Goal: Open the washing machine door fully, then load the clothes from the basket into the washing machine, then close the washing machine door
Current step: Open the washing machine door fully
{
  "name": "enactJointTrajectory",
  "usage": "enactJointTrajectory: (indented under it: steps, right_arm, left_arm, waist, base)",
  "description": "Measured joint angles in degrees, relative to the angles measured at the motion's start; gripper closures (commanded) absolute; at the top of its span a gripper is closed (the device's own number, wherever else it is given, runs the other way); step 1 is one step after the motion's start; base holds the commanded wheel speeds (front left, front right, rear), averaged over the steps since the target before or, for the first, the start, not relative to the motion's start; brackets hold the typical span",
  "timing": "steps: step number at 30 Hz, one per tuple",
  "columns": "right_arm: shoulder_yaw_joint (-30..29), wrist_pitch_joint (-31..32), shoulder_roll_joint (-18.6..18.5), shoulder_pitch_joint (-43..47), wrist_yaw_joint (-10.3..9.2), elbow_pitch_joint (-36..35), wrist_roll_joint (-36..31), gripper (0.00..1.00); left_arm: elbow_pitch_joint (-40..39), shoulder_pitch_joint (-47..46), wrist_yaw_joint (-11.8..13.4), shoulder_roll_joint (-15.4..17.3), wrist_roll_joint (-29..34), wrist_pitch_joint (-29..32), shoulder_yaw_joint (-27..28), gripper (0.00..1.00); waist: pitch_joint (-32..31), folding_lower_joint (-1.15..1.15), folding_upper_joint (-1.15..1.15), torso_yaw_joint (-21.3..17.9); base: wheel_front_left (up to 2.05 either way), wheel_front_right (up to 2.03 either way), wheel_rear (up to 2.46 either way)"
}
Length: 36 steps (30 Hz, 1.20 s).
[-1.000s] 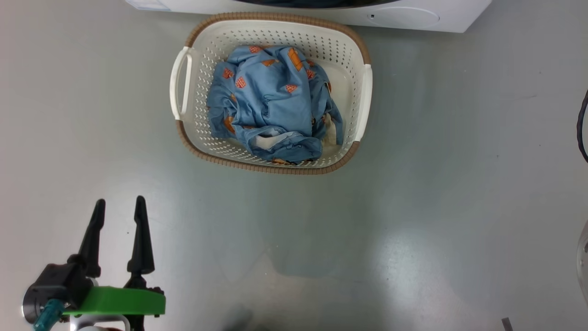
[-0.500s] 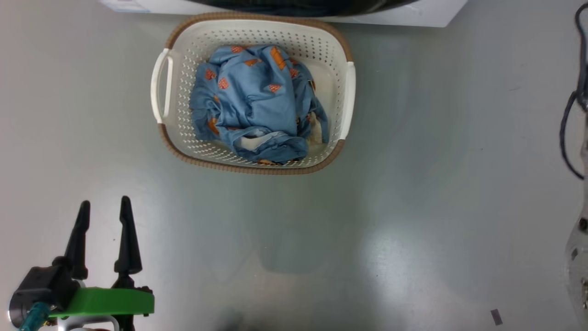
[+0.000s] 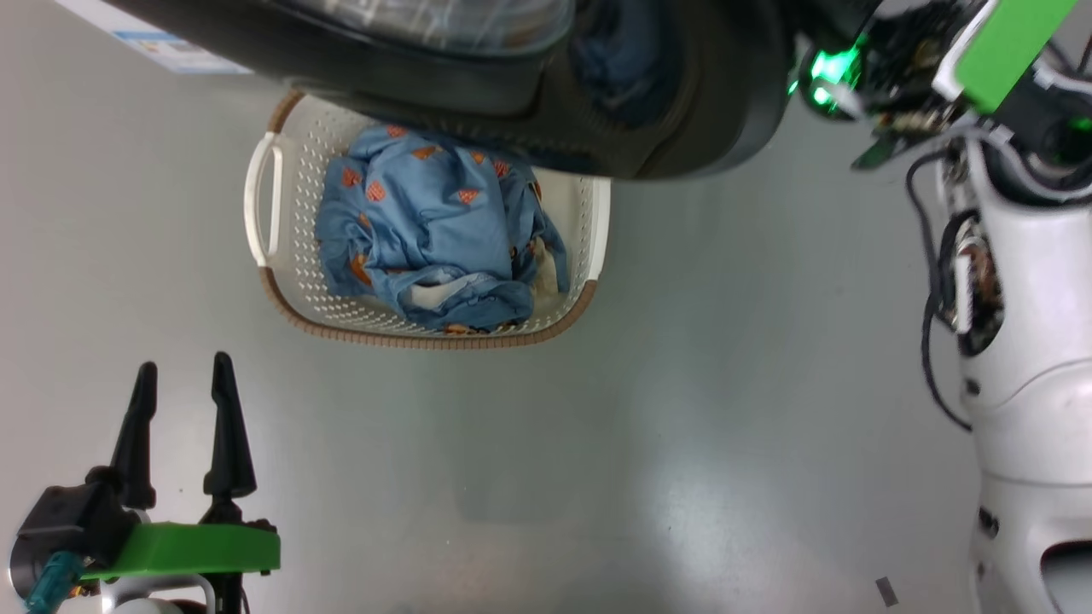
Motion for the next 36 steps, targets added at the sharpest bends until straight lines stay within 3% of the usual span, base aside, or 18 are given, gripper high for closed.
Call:
enactJointTrajectory:
  steps: [15,24,36]
  right_arm:
    - [10.98,0.46,2.32,14.82,0.0,-1.56,1.9,1.0]
    - [23.97,-7.68,2.5,21.18,0.0,-2.07,6.98,1.0]
    - [34.67,-19.68,2.29,23.74,0.0,-0.67,12.88,1.0]
  left_arm:
    - [2.26,2.49,1.27,0.03,-2.6,0.0,0.16,0.0]
    - [3.2,4.1,2.58,0.07,-4.34,0.0,0.02,0.0]
    - [4.09,6.2,3.78,0.07,-6.53,0.0,-1.03,0.0]
  waist:
    - [-9.18,0.0,0.0,-1.18]
    - [-15.69,0.0,0.0,-0.47]
    - [-20.22,0.0,0.0,3.7]
  base:
    - [0.0,0.0,0.0]
    - [0.0,0.0,0.0]
    - [0.0,0.0,0.0]
